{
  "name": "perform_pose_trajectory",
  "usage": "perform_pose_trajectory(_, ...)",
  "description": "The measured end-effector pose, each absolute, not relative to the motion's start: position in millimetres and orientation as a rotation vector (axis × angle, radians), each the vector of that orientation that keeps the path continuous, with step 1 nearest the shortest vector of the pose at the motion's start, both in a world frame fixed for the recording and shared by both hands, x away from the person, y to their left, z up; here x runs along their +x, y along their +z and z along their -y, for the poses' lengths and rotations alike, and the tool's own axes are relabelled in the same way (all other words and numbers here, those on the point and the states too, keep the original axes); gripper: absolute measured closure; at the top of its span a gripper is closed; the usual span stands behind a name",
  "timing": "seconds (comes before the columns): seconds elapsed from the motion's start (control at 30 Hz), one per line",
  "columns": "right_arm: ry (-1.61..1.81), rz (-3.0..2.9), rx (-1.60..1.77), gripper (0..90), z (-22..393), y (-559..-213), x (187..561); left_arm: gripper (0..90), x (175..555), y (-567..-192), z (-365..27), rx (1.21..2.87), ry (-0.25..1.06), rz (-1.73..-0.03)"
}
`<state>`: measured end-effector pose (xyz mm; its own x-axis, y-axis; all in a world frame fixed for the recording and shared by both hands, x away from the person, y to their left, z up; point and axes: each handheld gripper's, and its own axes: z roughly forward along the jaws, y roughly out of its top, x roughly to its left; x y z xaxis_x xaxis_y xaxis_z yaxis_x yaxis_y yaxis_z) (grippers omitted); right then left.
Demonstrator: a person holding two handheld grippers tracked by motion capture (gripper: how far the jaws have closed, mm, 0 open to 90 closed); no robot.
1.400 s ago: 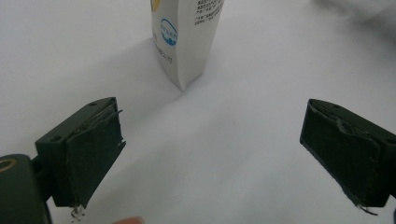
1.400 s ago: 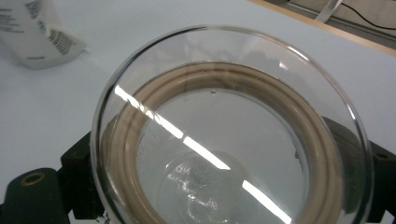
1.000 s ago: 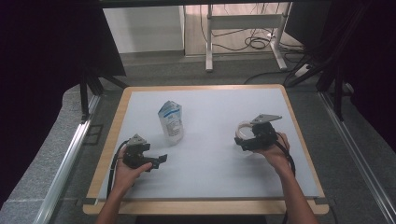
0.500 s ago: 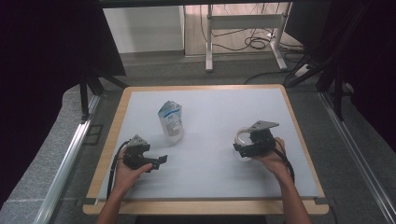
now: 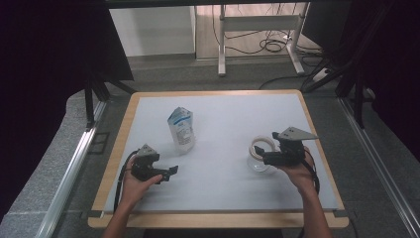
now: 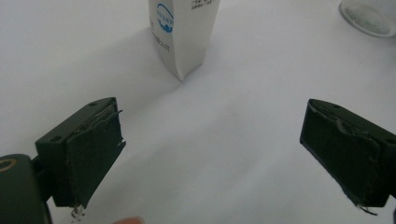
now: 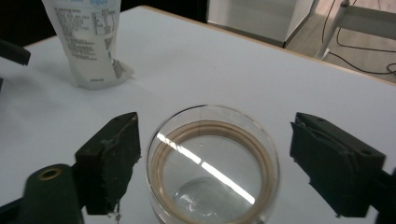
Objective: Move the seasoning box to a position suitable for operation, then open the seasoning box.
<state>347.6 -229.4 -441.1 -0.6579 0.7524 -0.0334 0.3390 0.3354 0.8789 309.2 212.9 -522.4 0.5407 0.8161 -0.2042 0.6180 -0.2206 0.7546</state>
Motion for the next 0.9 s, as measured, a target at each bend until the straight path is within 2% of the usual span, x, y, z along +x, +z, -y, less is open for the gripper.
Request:
perform_pose_trajectory(0.1,1.318,-2.130,0.989,31.5,240,-439,345,6.3,308,-521,-212,1.928,0.286,-1.162)
perform_pose_trajectory(0.33,1.378,-2.064,1.031,68.1,261,-435,336,9.0,306,-518,-210,1.919,0.289,-1.138)
perform_pose_trajectory(0.37,1.378,-2.064,1.031,68.1,261,-435,336,9.1,306,-518,-210,1.919,0.289,-1.138)
perform_pose_trajectory(0.4,1.382,-2.069,1.027,76.0,265,-435,334,9.3,306,-518,-210,1.915,0.290,-1.135)
perform_pose_trajectory(0.47,1.375,-2.072,1.021,79.6,266,-435,333,9.5,305,-518,-209,1.913,0.292,-1.133)
perform_pose_trajectory(0.5,1.375,-2.082,1.014,86.4,267,-435,332,9.6,304,-517,-209,1.913,0.294,-1.126)
perform_pose_trajectory(0.6,1.362,-2.089,1.010,89.5,268,-436,331,9.5,303,-516,-208,1.907,0.295,-1.124)
perform_pose_trajectory(0.9,1.328,-2.097,1.017,89.8,267,-440,328,8.7,296,-510,-200,1.899,0.321,-1.066)
